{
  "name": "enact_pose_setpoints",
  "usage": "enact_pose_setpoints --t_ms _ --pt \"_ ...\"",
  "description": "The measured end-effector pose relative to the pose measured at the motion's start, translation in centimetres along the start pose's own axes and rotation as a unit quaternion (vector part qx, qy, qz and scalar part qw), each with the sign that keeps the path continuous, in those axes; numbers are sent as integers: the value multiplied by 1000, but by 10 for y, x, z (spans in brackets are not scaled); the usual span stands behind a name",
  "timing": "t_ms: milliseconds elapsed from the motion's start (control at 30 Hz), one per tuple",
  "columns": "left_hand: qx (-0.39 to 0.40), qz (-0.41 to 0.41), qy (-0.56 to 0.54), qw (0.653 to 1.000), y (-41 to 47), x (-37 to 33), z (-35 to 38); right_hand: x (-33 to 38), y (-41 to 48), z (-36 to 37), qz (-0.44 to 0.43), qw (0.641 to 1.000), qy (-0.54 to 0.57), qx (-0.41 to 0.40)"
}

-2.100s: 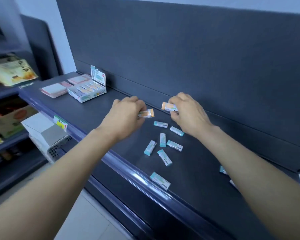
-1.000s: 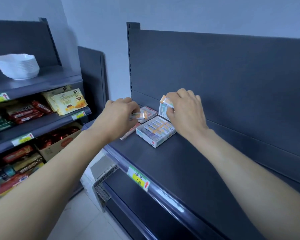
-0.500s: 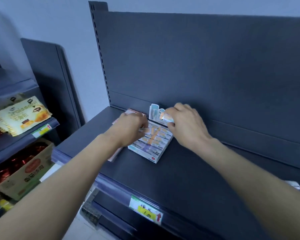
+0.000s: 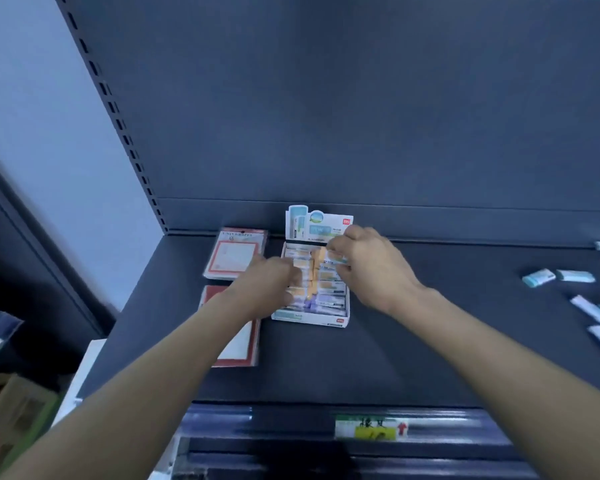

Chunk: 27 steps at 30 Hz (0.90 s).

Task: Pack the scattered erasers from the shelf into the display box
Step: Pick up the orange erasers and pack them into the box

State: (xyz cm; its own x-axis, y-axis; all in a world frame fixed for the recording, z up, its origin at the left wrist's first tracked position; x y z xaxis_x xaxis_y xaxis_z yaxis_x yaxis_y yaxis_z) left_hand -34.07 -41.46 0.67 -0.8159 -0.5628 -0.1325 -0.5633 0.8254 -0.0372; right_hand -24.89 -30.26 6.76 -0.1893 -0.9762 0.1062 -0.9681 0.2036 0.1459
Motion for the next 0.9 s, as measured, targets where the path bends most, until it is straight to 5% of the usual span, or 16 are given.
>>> enact_pose_setpoints --t_ms 433,733,900 --pt "-26 44 19 999 -4 8 3 15 -3 51 3 993 -57 106" --pt "-111 32 -17 993 -3 7 -36 12 -2 45 26 994 -64 86" --pt "-168 81 -54 981 12 -23 -67 -9 -9 9 77 996 -55 -5"
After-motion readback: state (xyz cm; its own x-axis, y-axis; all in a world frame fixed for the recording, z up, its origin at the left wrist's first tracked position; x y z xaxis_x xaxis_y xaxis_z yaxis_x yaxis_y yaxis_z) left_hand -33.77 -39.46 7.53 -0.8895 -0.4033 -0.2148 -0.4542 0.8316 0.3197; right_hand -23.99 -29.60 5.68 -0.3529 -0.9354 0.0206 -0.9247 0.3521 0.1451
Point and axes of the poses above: each hand's wrist, its own y-axis towards the middle knuckle, its own z-axis out of the palm, x = y × z, the point moved 4 cm from there along y, towards the middle knuckle, and after that the axes turned 4 degrees about -x, right-handed, at the moved point
